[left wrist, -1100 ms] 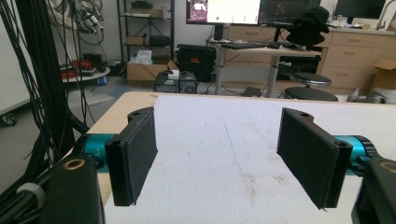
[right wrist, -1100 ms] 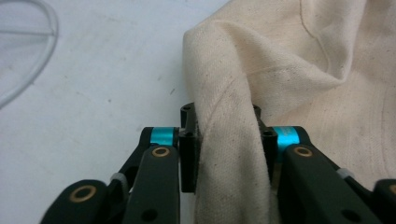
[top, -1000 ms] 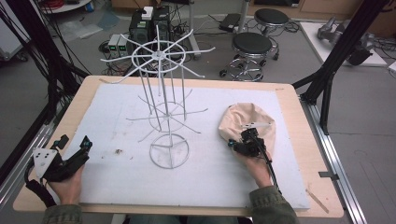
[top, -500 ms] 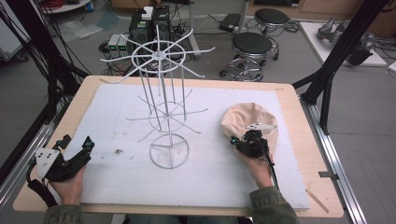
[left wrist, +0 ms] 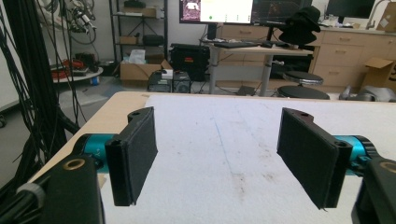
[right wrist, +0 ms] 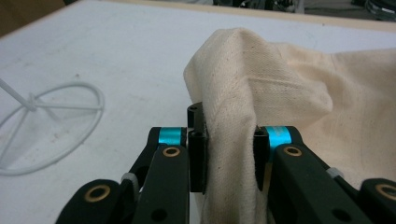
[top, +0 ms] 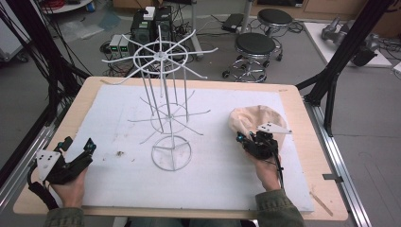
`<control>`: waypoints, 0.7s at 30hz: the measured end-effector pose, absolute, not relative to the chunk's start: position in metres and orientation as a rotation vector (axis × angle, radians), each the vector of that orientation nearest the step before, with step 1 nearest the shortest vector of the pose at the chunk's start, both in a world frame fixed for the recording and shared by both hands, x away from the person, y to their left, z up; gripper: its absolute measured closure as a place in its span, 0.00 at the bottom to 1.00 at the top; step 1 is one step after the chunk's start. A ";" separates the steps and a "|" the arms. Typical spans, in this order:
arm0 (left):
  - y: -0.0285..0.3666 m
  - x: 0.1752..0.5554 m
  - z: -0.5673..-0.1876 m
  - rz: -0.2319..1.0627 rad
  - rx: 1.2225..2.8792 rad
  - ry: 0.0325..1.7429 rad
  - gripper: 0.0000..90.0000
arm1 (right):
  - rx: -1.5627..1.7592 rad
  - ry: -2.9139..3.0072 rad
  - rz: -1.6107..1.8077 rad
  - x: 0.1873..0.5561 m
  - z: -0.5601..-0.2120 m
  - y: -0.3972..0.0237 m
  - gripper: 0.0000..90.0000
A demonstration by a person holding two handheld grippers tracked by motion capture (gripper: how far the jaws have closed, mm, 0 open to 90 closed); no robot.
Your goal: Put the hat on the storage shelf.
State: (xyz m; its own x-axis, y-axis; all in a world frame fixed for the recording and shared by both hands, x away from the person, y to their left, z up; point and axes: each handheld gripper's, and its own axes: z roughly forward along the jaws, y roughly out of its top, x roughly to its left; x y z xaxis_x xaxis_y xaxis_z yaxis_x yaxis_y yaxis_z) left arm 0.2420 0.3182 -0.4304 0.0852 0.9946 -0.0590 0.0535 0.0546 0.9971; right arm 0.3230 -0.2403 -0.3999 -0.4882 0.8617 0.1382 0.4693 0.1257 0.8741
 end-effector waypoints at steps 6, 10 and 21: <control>0.318 0.242 -0.431 1.077 1.240 1.207 0.32 | 1.247 1.982 1.366 0.318 -0.392 -0.241 0.85; 0.317 0.243 -0.431 1.076 1.241 1.205 0.32 | 1.223 1.958 1.404 0.316 -0.387 -0.242 0.84; 0.315 0.243 -0.431 1.063 1.244 1.196 0.32 | 1.134 1.882 1.572 0.304 -0.367 -0.245 0.84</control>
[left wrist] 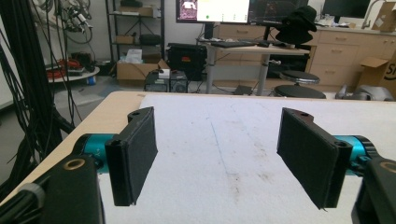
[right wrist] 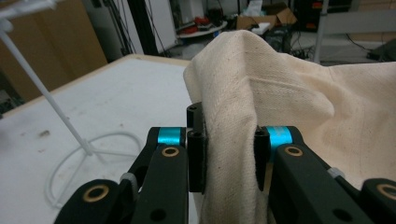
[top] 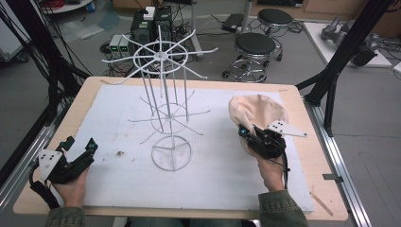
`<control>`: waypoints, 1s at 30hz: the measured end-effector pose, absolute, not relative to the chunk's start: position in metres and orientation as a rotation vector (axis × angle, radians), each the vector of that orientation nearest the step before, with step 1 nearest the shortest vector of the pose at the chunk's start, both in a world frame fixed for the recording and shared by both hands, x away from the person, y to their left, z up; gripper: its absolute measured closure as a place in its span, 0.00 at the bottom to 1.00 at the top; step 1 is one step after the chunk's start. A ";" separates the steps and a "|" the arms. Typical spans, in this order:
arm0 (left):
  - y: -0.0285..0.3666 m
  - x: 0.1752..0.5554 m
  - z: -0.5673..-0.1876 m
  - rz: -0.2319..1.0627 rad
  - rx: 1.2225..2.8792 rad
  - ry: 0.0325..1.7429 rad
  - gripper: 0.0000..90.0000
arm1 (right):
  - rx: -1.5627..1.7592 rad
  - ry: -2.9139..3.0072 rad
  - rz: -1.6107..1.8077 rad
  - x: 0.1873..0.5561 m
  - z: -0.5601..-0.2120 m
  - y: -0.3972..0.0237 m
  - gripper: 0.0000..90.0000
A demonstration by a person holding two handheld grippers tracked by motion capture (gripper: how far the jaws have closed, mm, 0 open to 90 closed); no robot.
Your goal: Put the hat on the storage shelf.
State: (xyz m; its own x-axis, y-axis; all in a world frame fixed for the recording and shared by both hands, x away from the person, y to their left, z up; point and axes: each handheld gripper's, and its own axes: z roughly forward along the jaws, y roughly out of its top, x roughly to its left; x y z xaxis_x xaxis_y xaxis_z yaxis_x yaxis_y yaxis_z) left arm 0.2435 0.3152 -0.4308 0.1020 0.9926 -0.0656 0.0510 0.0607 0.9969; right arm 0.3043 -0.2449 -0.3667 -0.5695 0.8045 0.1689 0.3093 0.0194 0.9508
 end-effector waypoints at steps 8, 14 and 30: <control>0.315 0.244 -0.431 1.060 1.246 1.194 0.32 | 1.024 1.821 1.684 0.292 -0.346 -0.243 0.84; 0.315 0.244 -0.431 1.059 1.247 1.192 0.32 | 0.934 1.798 1.747 0.280 -0.329 -0.238 0.84; 0.315 0.244 -0.431 1.052 1.248 1.196 0.32 | 0.731 1.735 1.878 0.249 -0.290 -0.225 0.83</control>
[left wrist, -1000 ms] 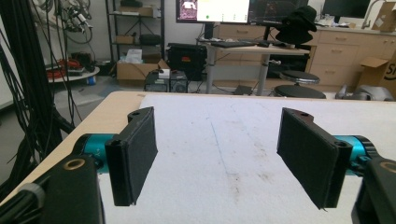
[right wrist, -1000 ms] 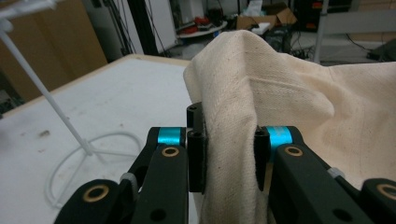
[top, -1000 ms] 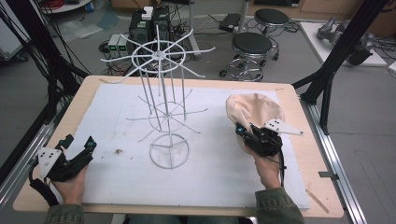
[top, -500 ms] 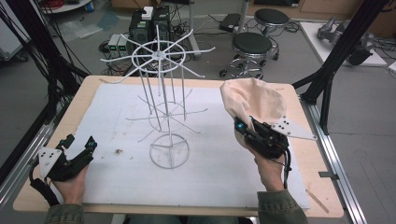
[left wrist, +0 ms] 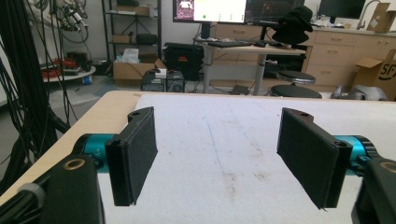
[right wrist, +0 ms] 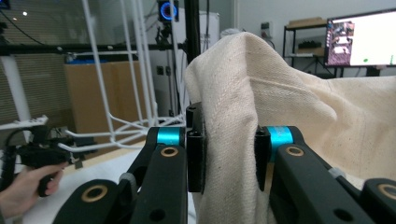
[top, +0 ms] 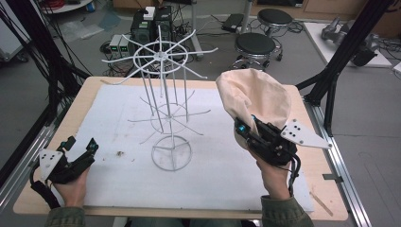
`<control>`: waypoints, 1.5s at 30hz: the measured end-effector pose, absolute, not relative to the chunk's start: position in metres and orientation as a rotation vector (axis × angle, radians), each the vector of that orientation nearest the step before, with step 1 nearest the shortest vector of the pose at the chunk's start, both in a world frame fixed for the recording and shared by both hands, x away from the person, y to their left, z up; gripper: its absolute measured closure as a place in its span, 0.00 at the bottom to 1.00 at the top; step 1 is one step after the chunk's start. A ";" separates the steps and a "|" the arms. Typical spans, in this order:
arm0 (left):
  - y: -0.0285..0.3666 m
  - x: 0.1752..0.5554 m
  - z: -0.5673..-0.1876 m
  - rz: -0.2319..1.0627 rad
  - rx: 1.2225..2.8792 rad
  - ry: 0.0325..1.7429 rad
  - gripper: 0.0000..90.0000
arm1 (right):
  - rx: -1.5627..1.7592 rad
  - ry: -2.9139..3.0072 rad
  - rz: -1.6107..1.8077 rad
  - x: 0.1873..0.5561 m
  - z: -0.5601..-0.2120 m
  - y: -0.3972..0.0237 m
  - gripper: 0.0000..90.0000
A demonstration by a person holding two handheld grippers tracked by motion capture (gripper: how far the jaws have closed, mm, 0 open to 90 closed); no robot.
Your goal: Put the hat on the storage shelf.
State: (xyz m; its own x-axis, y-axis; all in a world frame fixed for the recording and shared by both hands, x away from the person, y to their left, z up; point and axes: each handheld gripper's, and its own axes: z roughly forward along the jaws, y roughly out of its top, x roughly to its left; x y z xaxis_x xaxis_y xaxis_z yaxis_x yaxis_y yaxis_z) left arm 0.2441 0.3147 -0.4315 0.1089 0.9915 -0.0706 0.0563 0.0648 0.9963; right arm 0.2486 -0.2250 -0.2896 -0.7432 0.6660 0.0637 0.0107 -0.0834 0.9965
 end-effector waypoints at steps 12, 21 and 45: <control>0.313 0.242 -0.431 1.056 1.247 1.200 0.32 | 0.603 1.636 1.991 0.230 -0.255 -0.232 0.83; 0.314 0.240 -0.431 1.055 1.239 1.206 0.32 | 0.544 1.557 2.067 0.235 -0.220 -0.236 0.83; 0.315 0.241 -0.431 1.053 1.242 1.209 0.32 | 0.243 1.542 2.221 0.212 -0.169 -0.205 0.82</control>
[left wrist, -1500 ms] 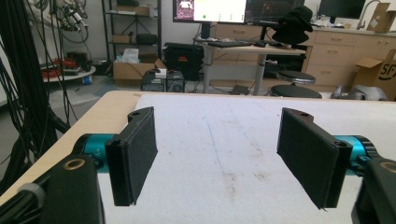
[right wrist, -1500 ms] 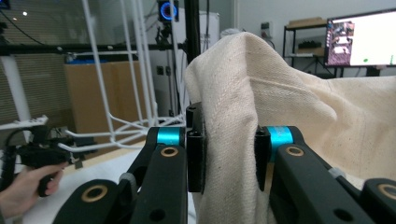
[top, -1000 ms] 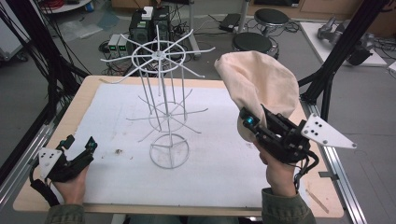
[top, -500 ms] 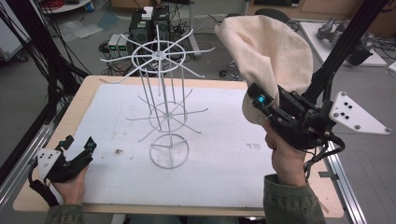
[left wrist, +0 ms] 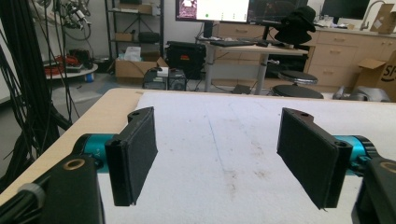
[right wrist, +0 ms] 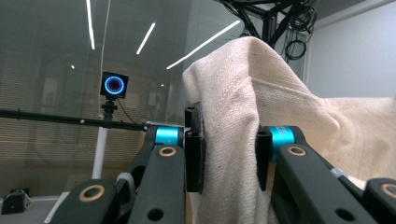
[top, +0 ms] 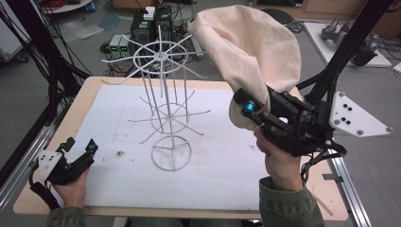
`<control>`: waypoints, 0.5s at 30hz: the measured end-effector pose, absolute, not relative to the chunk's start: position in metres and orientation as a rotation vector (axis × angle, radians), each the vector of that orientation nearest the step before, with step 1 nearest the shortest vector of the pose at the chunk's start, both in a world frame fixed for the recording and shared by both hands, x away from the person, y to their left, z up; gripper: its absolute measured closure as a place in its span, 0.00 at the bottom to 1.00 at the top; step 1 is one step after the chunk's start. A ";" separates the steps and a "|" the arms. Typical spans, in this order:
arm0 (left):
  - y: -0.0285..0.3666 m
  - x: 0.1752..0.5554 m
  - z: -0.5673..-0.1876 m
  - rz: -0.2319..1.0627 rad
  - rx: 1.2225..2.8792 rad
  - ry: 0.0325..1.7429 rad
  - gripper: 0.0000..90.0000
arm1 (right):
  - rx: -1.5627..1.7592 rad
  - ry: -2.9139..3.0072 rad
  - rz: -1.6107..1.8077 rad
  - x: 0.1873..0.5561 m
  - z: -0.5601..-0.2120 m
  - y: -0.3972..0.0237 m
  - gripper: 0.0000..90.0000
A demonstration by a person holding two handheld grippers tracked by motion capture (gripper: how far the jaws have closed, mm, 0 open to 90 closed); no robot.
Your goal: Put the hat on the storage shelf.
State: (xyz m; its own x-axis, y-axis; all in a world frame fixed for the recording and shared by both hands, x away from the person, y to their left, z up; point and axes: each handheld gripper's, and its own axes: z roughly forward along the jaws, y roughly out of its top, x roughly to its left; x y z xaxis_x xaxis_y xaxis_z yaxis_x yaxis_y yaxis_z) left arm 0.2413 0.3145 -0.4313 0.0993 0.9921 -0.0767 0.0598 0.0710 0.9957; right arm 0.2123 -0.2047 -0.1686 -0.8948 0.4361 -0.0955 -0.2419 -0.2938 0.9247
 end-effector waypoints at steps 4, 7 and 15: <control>0.315 0.241 -0.432 1.052 1.245 1.210 0.32 | 0.235 1.544 2.239 0.215 -0.170 -0.204 0.82; 0.314 0.241 -0.431 1.051 1.244 1.208 0.32 | 0.230 1.558 2.243 0.216 -0.172 -0.203 0.82; 0.314 0.242 -0.432 1.047 1.251 1.213 0.31 | 0.231 1.633 2.289 0.227 -0.195 -0.204 0.81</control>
